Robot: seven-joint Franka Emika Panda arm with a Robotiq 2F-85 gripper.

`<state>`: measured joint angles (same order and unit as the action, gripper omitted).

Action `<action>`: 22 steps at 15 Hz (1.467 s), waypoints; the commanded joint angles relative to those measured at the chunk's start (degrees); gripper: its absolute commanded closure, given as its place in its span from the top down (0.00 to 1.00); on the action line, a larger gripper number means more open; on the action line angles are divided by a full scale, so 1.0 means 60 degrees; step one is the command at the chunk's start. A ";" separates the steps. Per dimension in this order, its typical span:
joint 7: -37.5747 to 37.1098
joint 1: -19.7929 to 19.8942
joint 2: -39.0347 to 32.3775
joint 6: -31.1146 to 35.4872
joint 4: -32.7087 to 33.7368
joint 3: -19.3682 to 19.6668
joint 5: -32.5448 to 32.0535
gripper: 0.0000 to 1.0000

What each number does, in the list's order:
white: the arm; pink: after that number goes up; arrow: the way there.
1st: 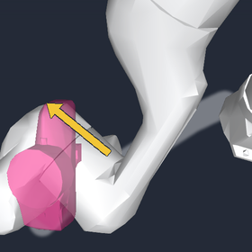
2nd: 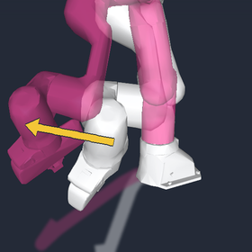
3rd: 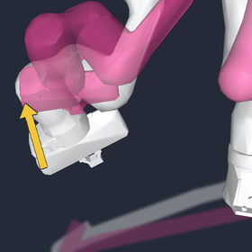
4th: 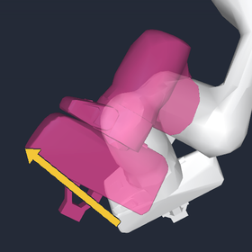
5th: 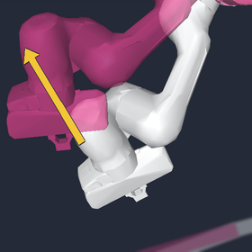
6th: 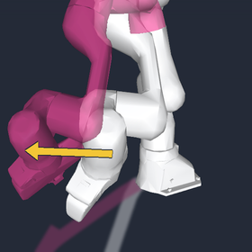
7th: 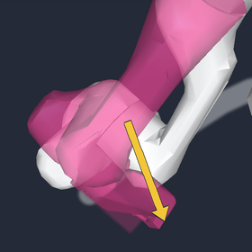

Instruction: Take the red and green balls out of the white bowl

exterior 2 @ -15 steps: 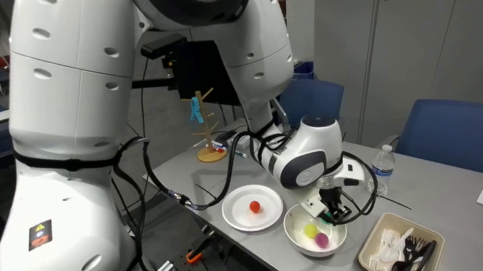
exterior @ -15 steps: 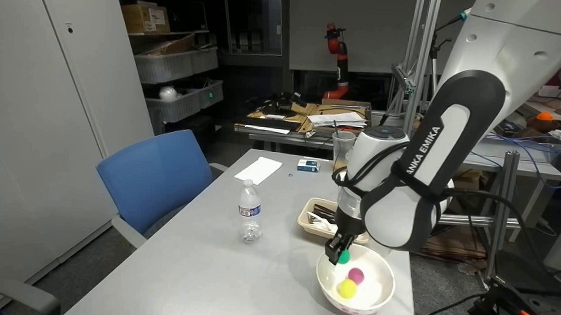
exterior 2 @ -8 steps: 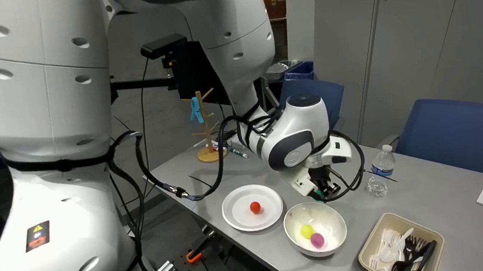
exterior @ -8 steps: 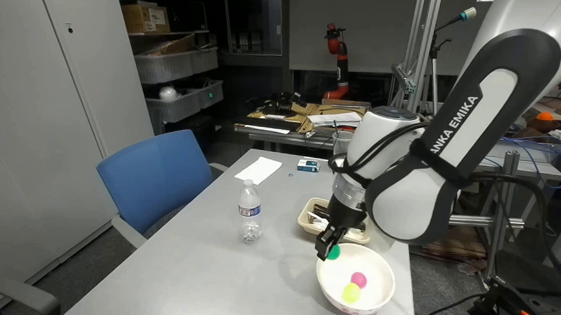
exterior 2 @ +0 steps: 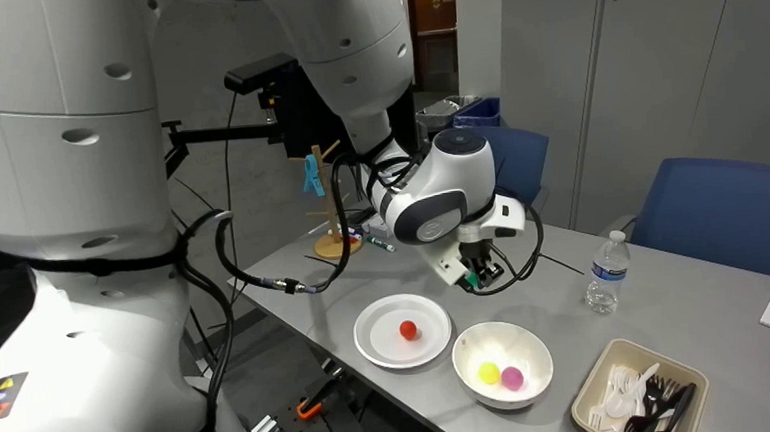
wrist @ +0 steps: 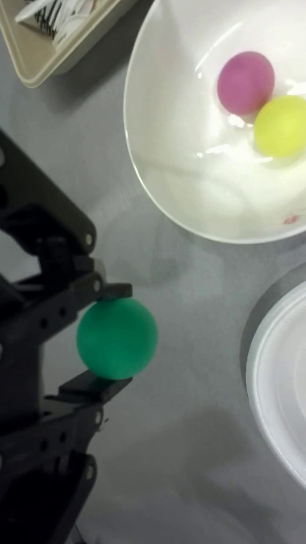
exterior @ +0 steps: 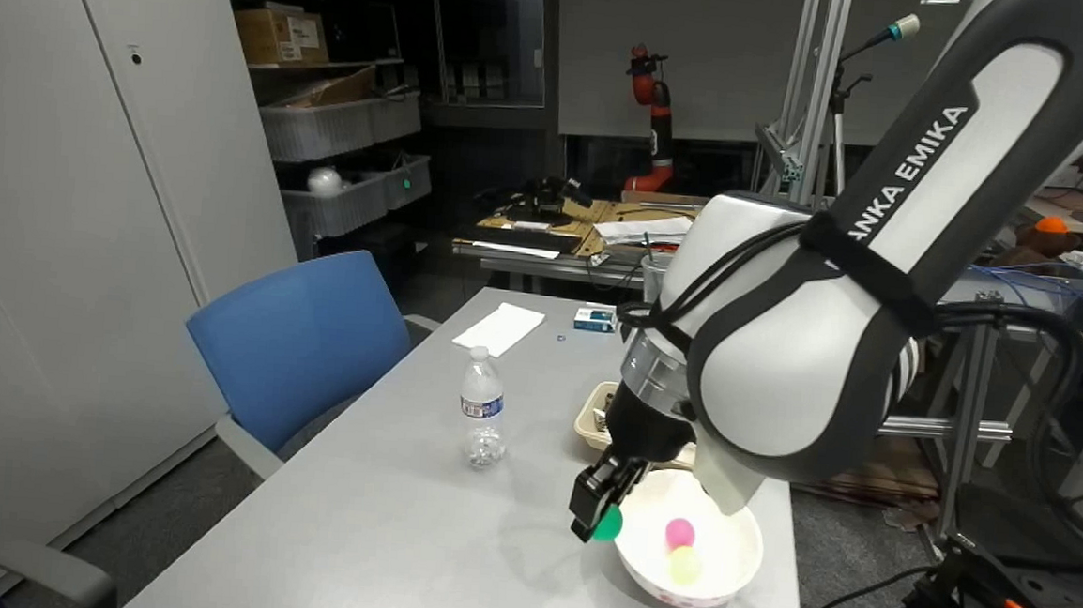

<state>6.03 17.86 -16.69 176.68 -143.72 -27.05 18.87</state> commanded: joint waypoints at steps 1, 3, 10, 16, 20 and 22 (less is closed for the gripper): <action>0.0582 0.0977 -0.0593 0.0093 0.0064 -0.1100 0.0522 0.18; 0.0519 0.1172 -0.0994 0.0019 0.0104 -0.1243 0.0392 0.18; 0.0157 0.0967 -0.1968 -0.0114 0.0048 -0.0947 -0.0111 0.18; 0.0067 0.0941 -0.2292 -0.0193 -0.0019 -0.0938 -0.0288 0.18; 0.0056 0.0921 -0.2474 -0.0418 -0.0106 -0.0954 -0.0309 0.18; 0.0057 0.0884 -0.2526 -0.0509 -0.0130 -0.0923 -0.0291 0.18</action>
<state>6.79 23.02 -31.29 175.13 -144.43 -32.48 18.11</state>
